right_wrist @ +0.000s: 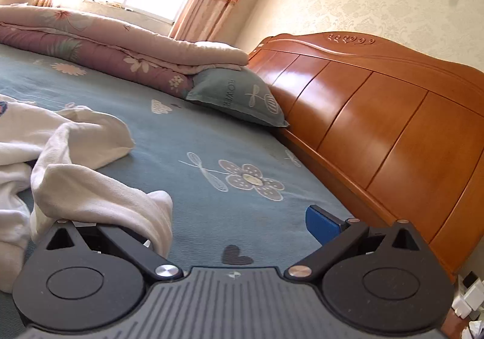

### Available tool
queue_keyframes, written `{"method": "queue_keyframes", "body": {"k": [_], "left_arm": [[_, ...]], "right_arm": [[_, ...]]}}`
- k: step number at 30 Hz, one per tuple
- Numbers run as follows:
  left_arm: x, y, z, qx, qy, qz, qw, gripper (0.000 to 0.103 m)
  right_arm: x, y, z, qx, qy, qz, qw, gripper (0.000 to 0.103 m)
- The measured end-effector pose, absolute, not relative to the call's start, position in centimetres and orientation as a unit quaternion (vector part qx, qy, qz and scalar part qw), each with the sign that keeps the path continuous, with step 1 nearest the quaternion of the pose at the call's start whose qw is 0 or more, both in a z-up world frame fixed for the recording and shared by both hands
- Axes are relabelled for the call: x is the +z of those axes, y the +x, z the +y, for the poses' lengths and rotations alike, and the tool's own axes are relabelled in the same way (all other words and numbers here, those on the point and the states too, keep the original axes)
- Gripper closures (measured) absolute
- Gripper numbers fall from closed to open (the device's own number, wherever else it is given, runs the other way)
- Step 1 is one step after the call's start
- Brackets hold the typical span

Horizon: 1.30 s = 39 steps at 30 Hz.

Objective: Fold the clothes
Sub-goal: 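Grasp the sleeve cuff with the right gripper, pull it straight outward, release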

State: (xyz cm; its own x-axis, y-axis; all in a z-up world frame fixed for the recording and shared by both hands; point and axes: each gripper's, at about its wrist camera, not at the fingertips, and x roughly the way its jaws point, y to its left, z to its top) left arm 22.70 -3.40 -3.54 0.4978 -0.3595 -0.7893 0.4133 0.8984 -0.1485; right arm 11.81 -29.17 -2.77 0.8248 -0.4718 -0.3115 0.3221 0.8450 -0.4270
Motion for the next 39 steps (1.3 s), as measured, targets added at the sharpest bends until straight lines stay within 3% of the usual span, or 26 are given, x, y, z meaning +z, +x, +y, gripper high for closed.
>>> {"method": "queue_keyframes", "body": {"k": [17,26,29,32,39], "left_arm": [[-3.8,22.9,-4.2,-0.214,0.042,0.461,0.860,0.020],[-3.9,22.9,-4.1,-0.220,0.043,0.462,0.858,0.019],[-3.9,22.9,-4.2,-0.219,0.044,0.463,0.858,0.019],[-3.7,22.9,-4.3,-0.217,0.042,0.463,0.858,0.019],[-3.5,22.7,-4.7,-0.216,0.036,0.463,0.859,0.019]], "right_arm": [[0.5,17.7,-46.2,-0.386,-0.281,0.178,0.861,0.000],[-6.0,15.2,-48.2,-0.250,-0.291,0.339,0.859,0.000],[-7.1,13.1,-47.9,-0.194,-0.247,0.397,0.863,0.000],[-5.7,11.6,-49.0,-0.177,-0.164,0.397,0.885,0.000],[-2.8,10.0,-55.7,-0.089,0.246,0.317,0.912,0.000]]}}
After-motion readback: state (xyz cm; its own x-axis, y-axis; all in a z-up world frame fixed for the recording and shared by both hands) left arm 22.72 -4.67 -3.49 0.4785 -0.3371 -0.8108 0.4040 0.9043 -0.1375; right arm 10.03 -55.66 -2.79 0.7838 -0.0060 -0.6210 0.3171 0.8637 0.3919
